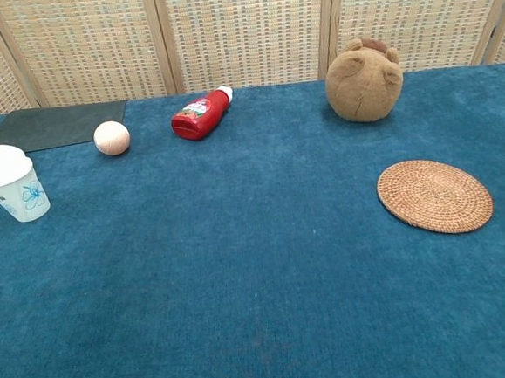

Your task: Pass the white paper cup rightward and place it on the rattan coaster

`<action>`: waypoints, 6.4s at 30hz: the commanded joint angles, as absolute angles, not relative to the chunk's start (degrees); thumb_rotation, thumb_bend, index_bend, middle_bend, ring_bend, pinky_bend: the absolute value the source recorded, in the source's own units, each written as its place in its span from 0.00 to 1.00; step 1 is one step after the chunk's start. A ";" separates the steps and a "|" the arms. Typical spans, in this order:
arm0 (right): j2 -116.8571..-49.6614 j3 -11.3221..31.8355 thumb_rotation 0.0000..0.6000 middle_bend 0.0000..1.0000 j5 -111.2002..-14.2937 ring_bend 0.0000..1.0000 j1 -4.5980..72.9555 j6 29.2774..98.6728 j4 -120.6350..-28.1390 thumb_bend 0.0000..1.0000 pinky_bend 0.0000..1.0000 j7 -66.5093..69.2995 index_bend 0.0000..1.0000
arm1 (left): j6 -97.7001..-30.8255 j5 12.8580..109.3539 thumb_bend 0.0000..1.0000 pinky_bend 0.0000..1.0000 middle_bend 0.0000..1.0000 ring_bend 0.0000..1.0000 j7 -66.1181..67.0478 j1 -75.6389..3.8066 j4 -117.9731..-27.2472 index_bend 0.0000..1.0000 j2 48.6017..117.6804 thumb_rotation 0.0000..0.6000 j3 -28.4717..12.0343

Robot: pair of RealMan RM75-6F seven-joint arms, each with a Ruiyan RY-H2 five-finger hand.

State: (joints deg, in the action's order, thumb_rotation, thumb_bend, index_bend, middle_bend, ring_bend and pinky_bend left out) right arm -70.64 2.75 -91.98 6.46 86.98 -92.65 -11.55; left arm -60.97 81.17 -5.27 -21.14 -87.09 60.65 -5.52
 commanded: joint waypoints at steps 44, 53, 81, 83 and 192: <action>-70.49 3.48 1.00 0.00 -89.56 0.00 6.64 85.80 -91.93 0.02 0.00 -10.13 0.00 | -30.90 52.19 0.14 0.00 0.00 0.00 12.49 -45.14 -64.99 0.27 75.79 1.00 -5.98; -70.36 3.53 1.00 0.00 -89.58 0.00 6.56 86.04 -91.97 0.02 0.00 -9.81 0.00 | -31.76 50.48 0.27 0.00 0.00 0.00 14.07 -45.40 -65.78 0.34 75.48 1.00 -4.80; -69.57 3.76 1.00 0.00 -89.27 0.00 6.20 86.62 -92.16 0.02 0.00 -7.85 0.00 | -41.03 51.49 0.31 0.00 0.00 0.00 19.69 -49.09 -82.87 0.36 71.23 1.00 -7.56; -69.44 3.82 1.00 0.00 -89.14 0.00 6.18 86.62 -92.07 0.02 0.00 -7.42 0.00 | -41.91 50.13 0.31 0.00 0.00 0.00 21.91 -50.39 -84.57 0.36 71.75 1.00 -7.92; -71.00 8.81 1.00 0.00 -85.34 0.00 17.41 73.08 -97.97 0.02 0.00 -15.66 0.00 | -88.24 81.07 0.11 0.00 0.00 0.00 0.56 -20.19 -84.90 0.00 72.24 1.00 8.30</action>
